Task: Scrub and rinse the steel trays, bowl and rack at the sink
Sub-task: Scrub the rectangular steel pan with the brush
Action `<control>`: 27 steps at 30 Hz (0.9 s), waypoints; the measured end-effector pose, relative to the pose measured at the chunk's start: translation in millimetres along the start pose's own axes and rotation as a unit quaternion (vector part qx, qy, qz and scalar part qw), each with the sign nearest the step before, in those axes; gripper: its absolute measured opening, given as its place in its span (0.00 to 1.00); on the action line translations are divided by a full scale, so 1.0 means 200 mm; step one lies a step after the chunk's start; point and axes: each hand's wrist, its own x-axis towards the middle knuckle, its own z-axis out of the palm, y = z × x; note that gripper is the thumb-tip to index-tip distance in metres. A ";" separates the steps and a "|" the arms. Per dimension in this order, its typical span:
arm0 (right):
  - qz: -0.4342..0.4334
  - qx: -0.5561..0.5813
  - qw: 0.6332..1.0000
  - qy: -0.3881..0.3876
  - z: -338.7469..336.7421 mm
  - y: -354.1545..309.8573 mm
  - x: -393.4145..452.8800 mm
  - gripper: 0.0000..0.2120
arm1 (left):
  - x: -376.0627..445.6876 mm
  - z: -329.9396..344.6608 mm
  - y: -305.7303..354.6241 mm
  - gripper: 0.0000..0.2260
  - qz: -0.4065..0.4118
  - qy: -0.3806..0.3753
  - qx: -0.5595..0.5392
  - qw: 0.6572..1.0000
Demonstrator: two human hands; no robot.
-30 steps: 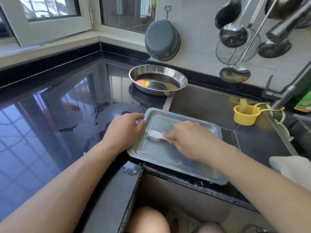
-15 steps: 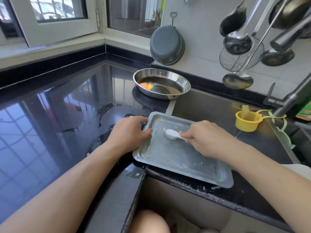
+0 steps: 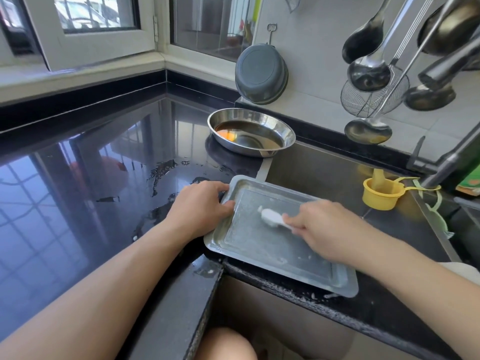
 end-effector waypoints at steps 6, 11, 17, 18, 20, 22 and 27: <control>-0.037 0.017 0.999 -0.007 0.03 0.02 -0.04 0.18 | 0.00 0.01 -0.01 0.13 -0.003 0.004 0.005 1.000; -0.084 0.041 0.995 -0.026 0.01 -0.12 -0.11 0.17 | 0.01 0.01 0.00 0.15 -0.001 0.009 0.005 1.000; 0.014 -0.015 1.000 0.015 -0.01 0.10 0.03 0.18 | 0.01 0.02 -0.02 0.15 0.006 0.009 0.000 1.000; 0.003 -0.006 1.000 0.013 0.01 0.10 0.02 0.18 | 0.01 0.02 -0.02 0.16 0.006 0.008 -0.003 1.000; -0.057 0.039 0.998 -0.008 0.02 0.03 -0.07 0.17 | 0.02 0.02 -0.02 0.17 0.008 0.010 -0.004 1.000; -0.107 0.090 0.989 -0.036 0.00 -0.06 -0.18 0.18 | 0.03 0.03 -0.02 0.17 0.015 0.014 -0.006 1.000; -0.041 0.042 0.998 0.015 0.01 0.06 -0.10 0.20 | 0.02 0.02 -0.02 0.17 0.024 0.012 -0.003 1.000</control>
